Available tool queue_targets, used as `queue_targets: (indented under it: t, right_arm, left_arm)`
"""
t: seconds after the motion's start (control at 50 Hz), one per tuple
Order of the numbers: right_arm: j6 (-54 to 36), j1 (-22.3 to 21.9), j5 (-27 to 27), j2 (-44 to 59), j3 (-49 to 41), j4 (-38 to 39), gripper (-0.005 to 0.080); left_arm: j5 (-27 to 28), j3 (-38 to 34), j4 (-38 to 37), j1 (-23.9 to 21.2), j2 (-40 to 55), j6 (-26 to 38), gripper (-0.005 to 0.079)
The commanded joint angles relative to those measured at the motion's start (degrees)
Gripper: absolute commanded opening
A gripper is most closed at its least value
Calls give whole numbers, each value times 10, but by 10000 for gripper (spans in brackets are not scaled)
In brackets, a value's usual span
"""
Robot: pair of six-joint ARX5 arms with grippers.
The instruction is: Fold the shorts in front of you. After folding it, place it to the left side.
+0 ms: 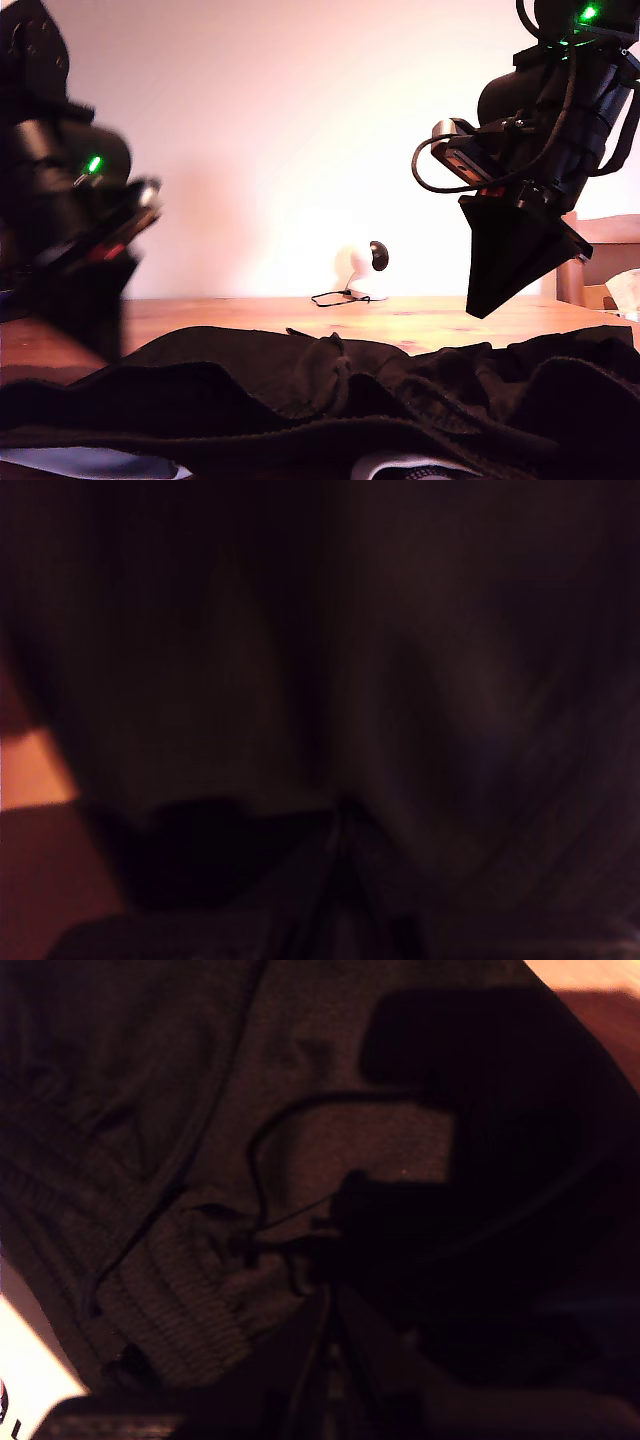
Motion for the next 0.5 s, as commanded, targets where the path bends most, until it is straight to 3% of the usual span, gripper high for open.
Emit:
queue_targets:
  t: [0.0,0.2,0.48]
  right_arm:
    - [0,6,-2,-1,-9,2,-10]
    - [0,6,-2,-1,-9,13,-10]
    - [0,6,-1,-1,-9,16,-10]
  left_arm:
    - [7,9,16,-12,5,-15,-23]
    - [97,11,61,-38,11,-48,-23]
    - [96,10,98,-67,64,-62,-23]
